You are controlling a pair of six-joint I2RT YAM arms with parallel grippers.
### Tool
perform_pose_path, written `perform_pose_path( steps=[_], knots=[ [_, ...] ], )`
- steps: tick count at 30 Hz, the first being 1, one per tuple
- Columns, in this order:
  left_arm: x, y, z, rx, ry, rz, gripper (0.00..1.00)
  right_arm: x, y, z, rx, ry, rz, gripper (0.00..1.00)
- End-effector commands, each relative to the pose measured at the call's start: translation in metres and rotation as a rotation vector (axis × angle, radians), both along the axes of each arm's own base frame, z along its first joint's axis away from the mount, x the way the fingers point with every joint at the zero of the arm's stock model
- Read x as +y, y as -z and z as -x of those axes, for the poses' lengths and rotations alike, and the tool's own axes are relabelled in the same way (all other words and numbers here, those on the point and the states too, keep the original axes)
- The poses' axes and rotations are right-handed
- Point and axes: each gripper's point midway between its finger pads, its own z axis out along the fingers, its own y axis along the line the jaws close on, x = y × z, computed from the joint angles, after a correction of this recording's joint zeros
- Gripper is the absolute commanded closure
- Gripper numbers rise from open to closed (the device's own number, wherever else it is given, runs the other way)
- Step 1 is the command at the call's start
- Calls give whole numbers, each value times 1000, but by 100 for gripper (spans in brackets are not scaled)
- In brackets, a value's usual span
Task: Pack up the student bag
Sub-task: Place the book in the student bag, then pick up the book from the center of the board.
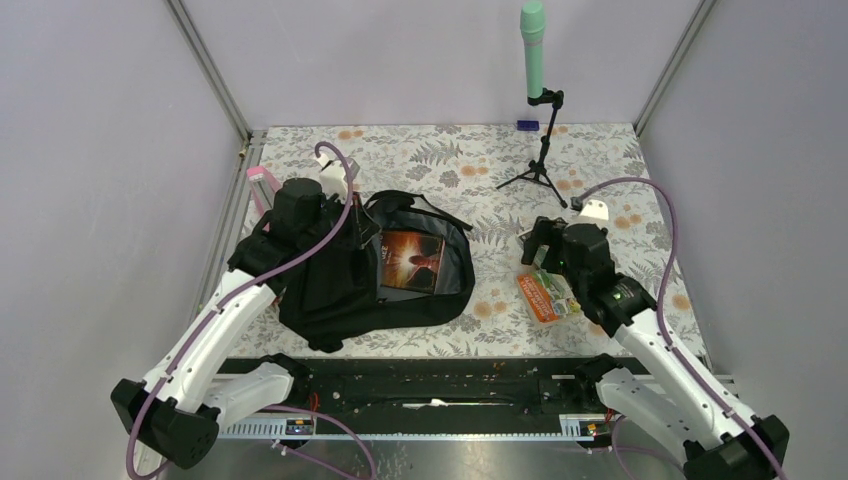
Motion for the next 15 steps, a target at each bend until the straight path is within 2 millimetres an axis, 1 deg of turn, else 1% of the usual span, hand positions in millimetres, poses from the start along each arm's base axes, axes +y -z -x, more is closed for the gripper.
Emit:
perform_pose_path(
  steps=[1, 5, 9, 11, 15],
  knots=[
    [0, -38, -10, -143, -25, 57, 100, -27, 42, 21, 201, 78, -53, 0],
    [-5, -34, -9, -104, -16, 72, 100, -61, 62, 33, 293, 241, -124, 0],
    [-5, -32, -8, -95, -13, 70, 100, -86, 80, 48, 310, 393, -234, 0],
    [-4, -32, -8, -96, -16, 68, 100, -90, 86, 54, 292, 452, -292, 0],
    [-2, -30, -9, -97, -27, 57, 100, -84, 96, 58, 265, 518, -424, 0]
  ],
)
